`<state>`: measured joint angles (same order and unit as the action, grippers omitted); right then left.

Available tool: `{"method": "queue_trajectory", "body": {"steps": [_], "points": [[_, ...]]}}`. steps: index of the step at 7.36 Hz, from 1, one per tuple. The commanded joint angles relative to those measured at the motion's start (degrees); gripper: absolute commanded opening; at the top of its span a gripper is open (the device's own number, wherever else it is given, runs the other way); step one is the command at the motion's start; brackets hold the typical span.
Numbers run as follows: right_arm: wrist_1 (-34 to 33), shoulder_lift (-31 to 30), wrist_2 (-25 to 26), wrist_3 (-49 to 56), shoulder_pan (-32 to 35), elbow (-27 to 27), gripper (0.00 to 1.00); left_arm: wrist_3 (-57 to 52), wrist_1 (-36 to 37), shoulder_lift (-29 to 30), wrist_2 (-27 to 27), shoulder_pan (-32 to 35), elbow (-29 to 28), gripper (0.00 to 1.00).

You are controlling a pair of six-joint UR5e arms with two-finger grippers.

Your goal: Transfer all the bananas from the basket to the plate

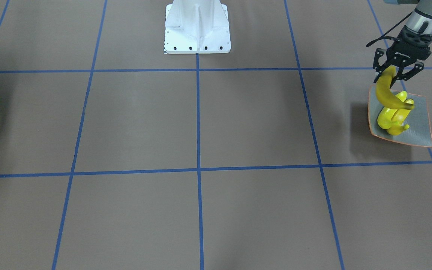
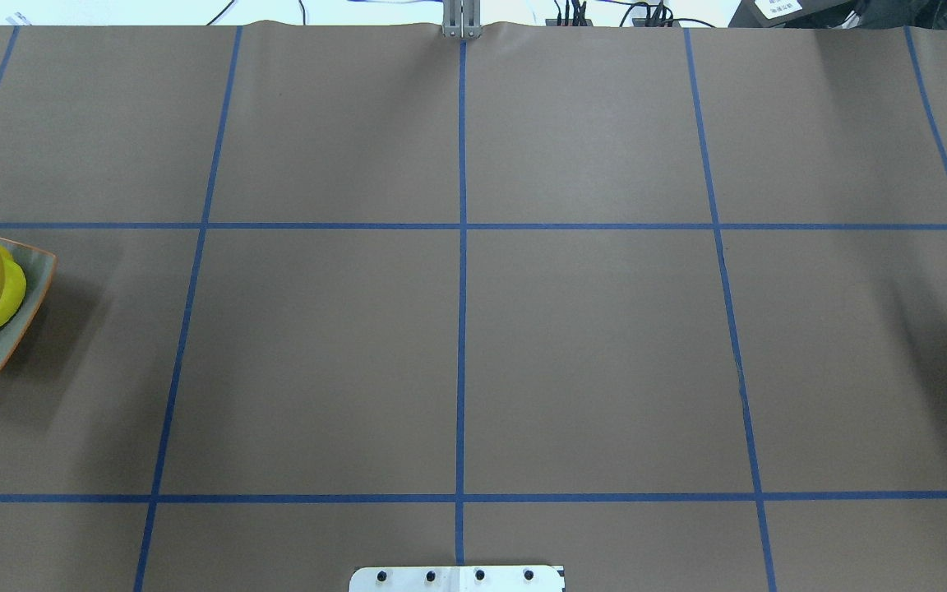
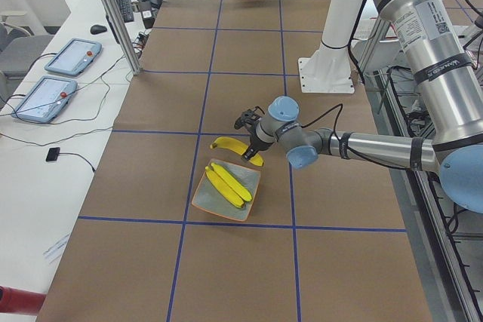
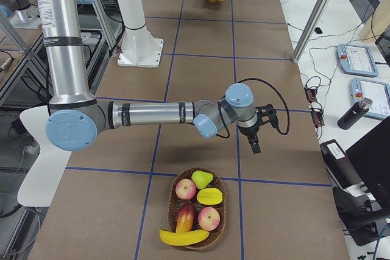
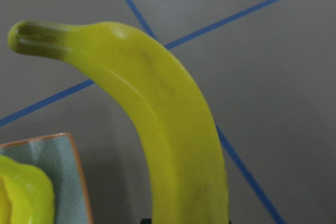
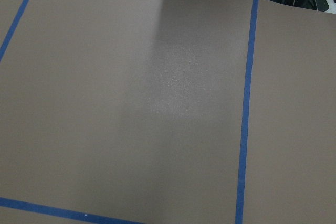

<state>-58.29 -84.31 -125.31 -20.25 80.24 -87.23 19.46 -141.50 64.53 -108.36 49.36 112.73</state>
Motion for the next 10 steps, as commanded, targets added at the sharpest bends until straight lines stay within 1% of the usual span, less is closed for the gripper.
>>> {"method": "queue_trajectory", "body": {"steps": [1, 2, 3, 4, 5, 8, 9, 10], "points": [[-0.1, 0.2, 0.1, -0.2, 0.0, 0.0, 1.00, -6.5, 0.0, -0.2, 1.8, -0.1, -4.3, 0.06], [-0.1, 0.3, 0.1, -0.3, 0.0, 0.2, 1.00, -6.9, 0.0, 0.2, 2.8, -0.6, -5.1, 0.25], [-0.1, 0.4, 0.1, -0.3, 0.0, 0.4, 1.00, -6.9, 0.0, 1.0, 3.2, -0.8, -5.8, 0.47], [-0.1, 0.5, 0.1, -0.4, 0.0, 0.7, 1.00, -7.0, 0.0, 1.6, 3.2, -0.9, -6.4, 0.81], [0.0, 0.5, 0.1, -0.5, 0.0, 0.7, 1.00, -7.1, -0.2, 1.6, 3.3, -0.9, -6.6, 0.99], [0.0, 0.5, 0.1, -0.7, 0.0, 0.6, 1.00, -6.9, -0.1, 5.0, 3.2, -0.8, -8.6, 0.99], [0.0, 0.5, 0.0, -0.6, 0.1, 0.5, 1.00, -6.7, -0.3, 6.3, 2.1, -0.6, -7.5, 1.00], [0.0, 0.5, -0.5, -0.3, 0.6, 0.3, 1.00, -6.3, 0.3, 7.5, -2.9, 0.3, -5.6, 1.00]]}}
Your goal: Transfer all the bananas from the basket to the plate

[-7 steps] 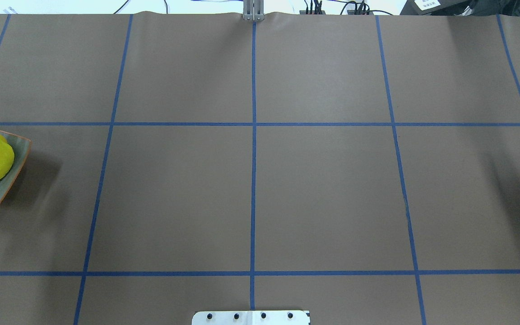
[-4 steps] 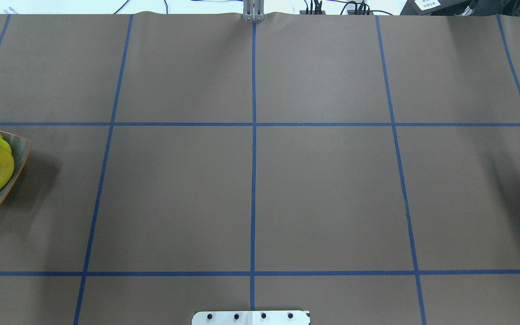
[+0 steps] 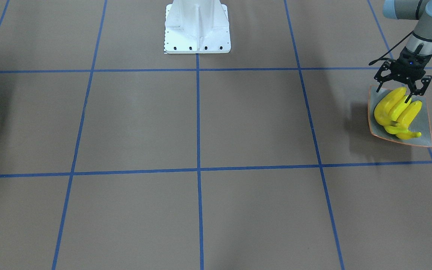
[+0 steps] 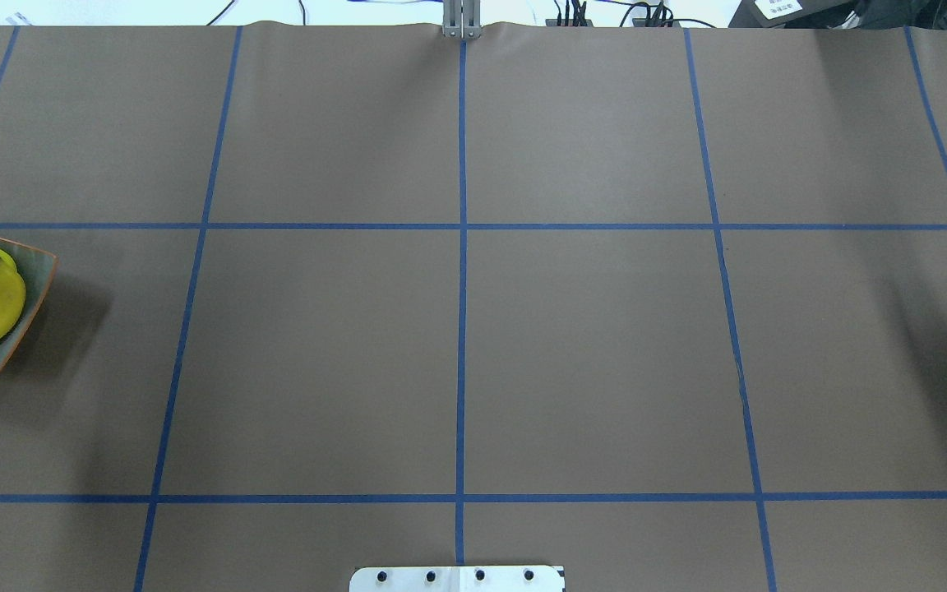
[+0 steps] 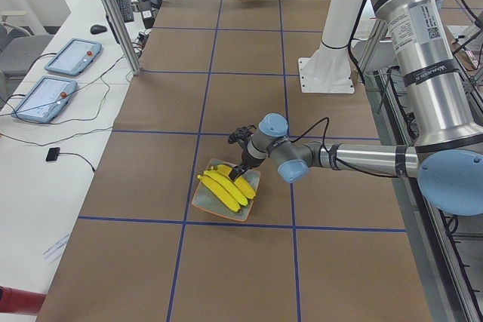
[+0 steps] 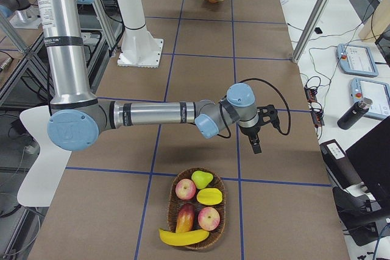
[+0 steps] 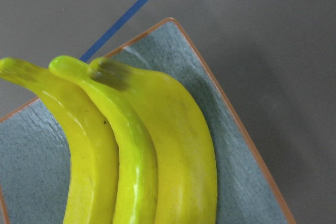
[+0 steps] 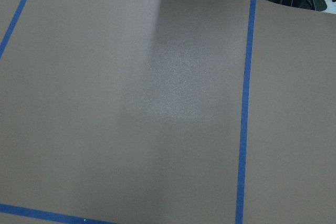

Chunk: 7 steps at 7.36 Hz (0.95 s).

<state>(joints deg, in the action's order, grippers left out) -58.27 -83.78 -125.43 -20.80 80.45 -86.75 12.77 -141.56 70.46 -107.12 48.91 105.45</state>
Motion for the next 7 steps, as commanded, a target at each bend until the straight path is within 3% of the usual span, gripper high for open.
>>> {"method": "queue_trajectory", "body": {"steps": [1, 5, 6, 7], "points": [[-0.1, -0.5, -2.3, 0.9, 1.8, -0.2, 1.00, 0.7, 1.5, 5.3, -7.8, 5.1, 1.6, 1.00], [0.1, -10.7, -3.7, 20.7, 10.7, 0.2, 1.00, 4.9, 3.4, 11.8, -9.7, 6.6, 0.9, 1.00], [0.1, -13.7, -4.9, 26.5, 13.8, 1.4, 1.00, 4.9, 3.4, 12.6, -9.7, 6.6, 0.5, 1.00], [0.2, -14.2, -9.4, 32.0, 18.6, 6.3, 1.00, 5.0, 3.4, 13.5, -9.8, 6.6, -0.2, 1.00]]}}
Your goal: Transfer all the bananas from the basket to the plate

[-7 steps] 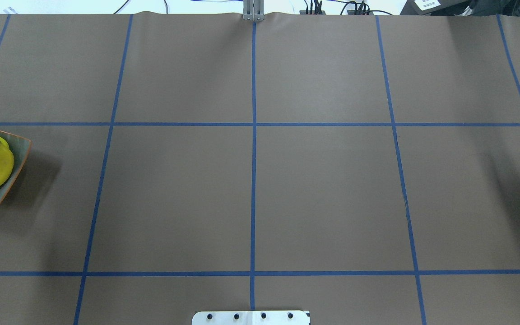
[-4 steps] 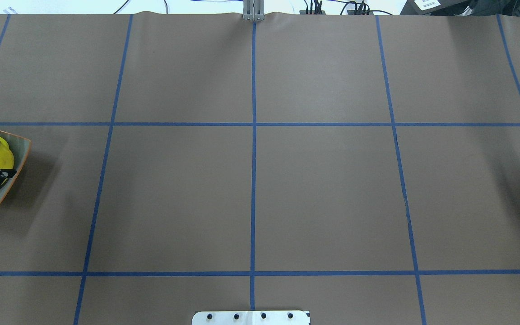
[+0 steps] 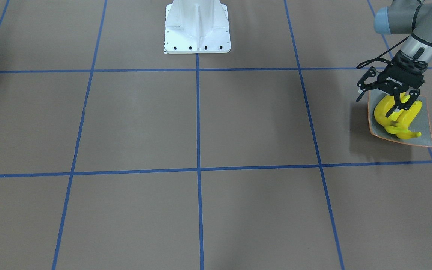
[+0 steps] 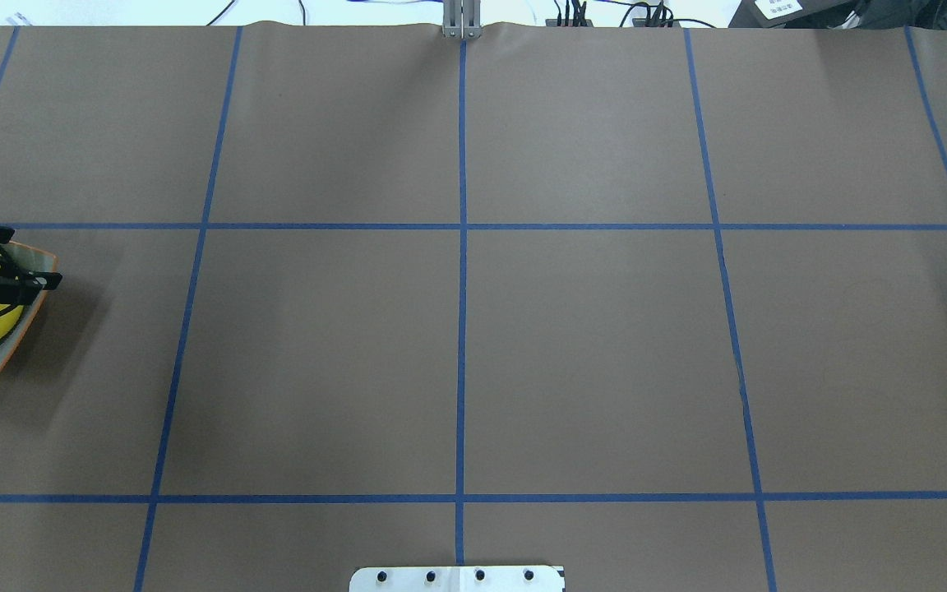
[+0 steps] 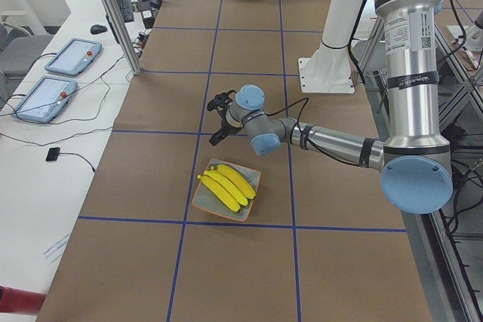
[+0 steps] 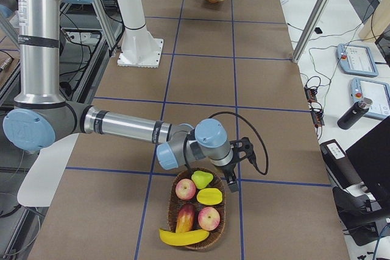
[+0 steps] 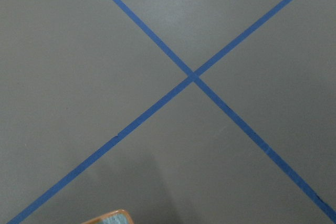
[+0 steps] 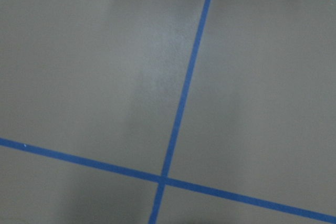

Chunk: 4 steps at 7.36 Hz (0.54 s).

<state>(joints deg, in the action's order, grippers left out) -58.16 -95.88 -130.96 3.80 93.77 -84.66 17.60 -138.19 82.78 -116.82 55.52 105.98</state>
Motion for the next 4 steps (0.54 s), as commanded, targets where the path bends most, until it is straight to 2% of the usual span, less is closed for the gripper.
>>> {"method": "queue_trajectory", "body": {"steps": [1, 3, 4], "points": [[0.1, -2.0, -7.2, 14.1, 9.1, 8.6, 1.00, 0.2, -0.1, 1.9, -0.1, 0.0, -1.4, 1.00], [0.2, -3.4, -6.9, 18.2, 10.9, 14.1, 1.00, 0.1, -0.1, 1.9, -0.1, 0.0, -1.4, 1.00], [0.2, -4.1, -6.7, 17.9, 10.9, 15.0, 1.00, 0.1, -0.1, 1.9, -0.1, 0.0, -1.5, 1.00]]}}
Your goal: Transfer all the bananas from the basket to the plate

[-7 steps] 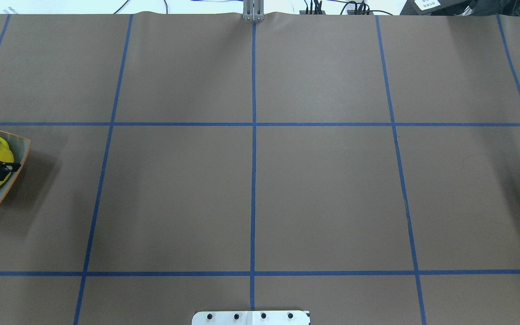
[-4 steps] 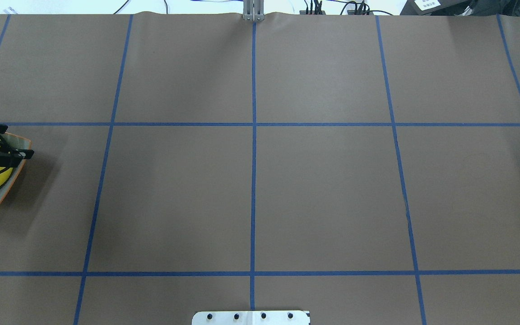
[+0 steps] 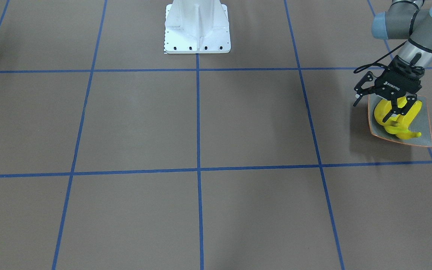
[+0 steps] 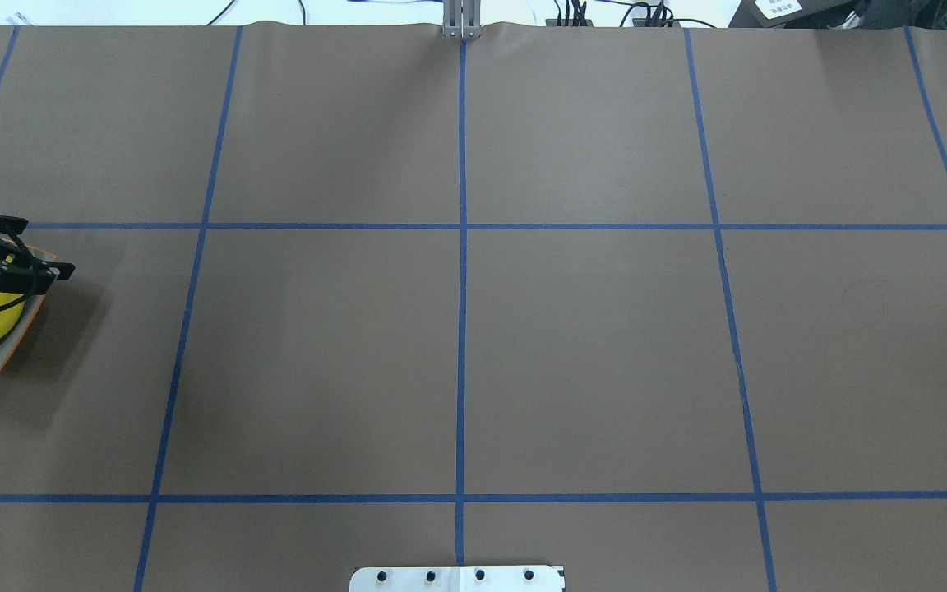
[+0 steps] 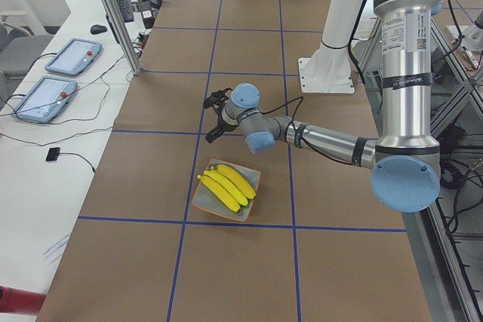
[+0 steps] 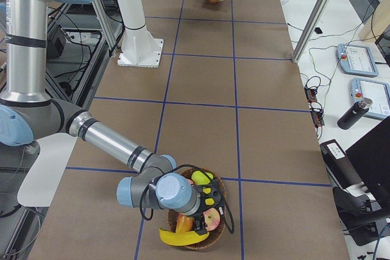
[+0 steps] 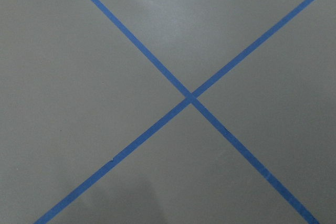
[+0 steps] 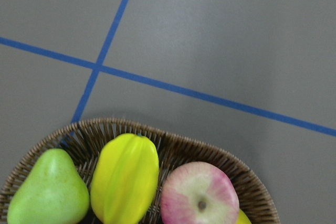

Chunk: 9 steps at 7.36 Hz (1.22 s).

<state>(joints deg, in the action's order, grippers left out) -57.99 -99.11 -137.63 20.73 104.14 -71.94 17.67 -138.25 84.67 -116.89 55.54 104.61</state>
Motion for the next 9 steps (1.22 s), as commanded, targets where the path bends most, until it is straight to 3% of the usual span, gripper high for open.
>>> {"method": "queue_trajectory", "body": {"steps": [1, 4, 6, 7, 8, 9], "points": [[0.2, -0.8, 0.2, 0.8, 0.5, 4.1, 1.00, 0.0, 0.0, 0.1, 0.0, 0.0, 0.0, 1.00], [5.8, -0.9, 4.1, 0.7, 0.5, 9.2, 0.98, 0.0, -0.1, 0.1, 0.0, 0.0, 0.1, 1.00], [6.1, -0.9, 3.9, 0.4, 0.5, 11.1, 0.97, 0.0, -0.1, 0.1, 0.0, 0.0, 0.2, 1.00], [6.2, -1.0, 3.9, 0.4, 0.7, 11.6, 0.91, 0.0, -0.1, 0.1, 0.0, 0.0, 0.2, 1.00], [6.2, -1.0, 3.7, -1.2, 0.7, 11.8, 0.77, 0.0, -0.2, 0.1, 0.0, 0.0, 0.2, 1.00], [6.2, -0.9, 3.7, -1.7, 0.7, 12.1, 0.74, 0.0, -0.2, 0.1, 0.0, 0.0, 0.2, 1.00]]}}
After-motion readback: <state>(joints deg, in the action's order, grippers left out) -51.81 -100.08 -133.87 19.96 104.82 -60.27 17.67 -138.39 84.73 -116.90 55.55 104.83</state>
